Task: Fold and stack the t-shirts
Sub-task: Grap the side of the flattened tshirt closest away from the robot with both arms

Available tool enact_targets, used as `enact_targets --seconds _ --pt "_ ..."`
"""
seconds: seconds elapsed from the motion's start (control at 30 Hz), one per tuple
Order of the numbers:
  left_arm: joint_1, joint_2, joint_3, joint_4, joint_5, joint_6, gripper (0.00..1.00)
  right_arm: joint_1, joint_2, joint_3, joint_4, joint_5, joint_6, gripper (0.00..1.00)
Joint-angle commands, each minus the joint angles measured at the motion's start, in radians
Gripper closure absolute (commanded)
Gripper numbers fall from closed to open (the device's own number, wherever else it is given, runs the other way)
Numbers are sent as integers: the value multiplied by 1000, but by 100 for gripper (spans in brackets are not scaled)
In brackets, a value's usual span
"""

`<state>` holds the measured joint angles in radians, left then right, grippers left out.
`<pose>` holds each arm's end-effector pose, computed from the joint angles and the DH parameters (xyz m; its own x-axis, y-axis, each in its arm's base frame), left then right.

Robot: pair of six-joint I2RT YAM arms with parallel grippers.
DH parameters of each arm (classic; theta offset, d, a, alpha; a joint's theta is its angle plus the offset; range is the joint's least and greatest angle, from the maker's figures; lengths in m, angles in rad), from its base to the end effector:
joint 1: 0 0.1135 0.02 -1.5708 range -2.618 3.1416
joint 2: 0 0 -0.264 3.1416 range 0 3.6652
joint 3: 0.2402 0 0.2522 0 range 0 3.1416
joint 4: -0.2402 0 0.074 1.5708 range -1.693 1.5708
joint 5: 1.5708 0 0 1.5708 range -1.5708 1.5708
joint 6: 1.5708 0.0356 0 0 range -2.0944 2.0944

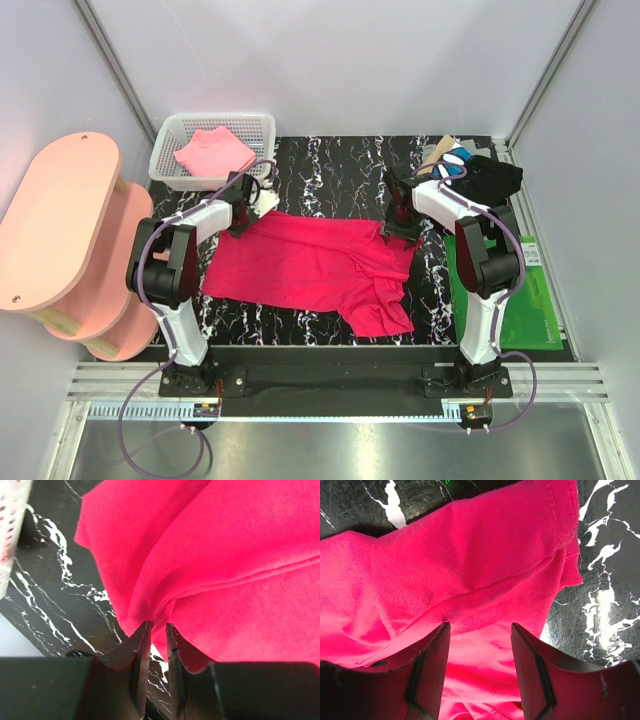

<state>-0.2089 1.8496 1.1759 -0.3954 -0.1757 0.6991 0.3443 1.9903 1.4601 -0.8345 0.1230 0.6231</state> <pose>0.3671 -0.0715 0.1658 -0.5780 0.7702 -0.2695 0.6453 0.6336 0.4268 0.3701 0.1281 0.1755 -0.9299 0.2818 -0.2363 0.2849 0.9583 0.0219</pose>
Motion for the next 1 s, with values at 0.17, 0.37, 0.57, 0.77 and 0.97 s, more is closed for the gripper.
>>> enact_targets --seconds 0.17,0.37,0.57,0.77,0.97 --pt "-3 17 15 17 13 16 100 -11 2 34 12 24 -16 41" --pt "-3 -64 -58 13 16 42 100 -22 13 37 11 44 -25 42" --pt "-3 -194 -145 -5 33 60 100 -41 41 46 12 66 -30 42" --pt "-3 -279 -205 -2 58 62 99 -50 67 54 12 69 -34 42" --pt "-1 -179 -134 30 22 14 47 -50 73 54 14 75 -31 41"
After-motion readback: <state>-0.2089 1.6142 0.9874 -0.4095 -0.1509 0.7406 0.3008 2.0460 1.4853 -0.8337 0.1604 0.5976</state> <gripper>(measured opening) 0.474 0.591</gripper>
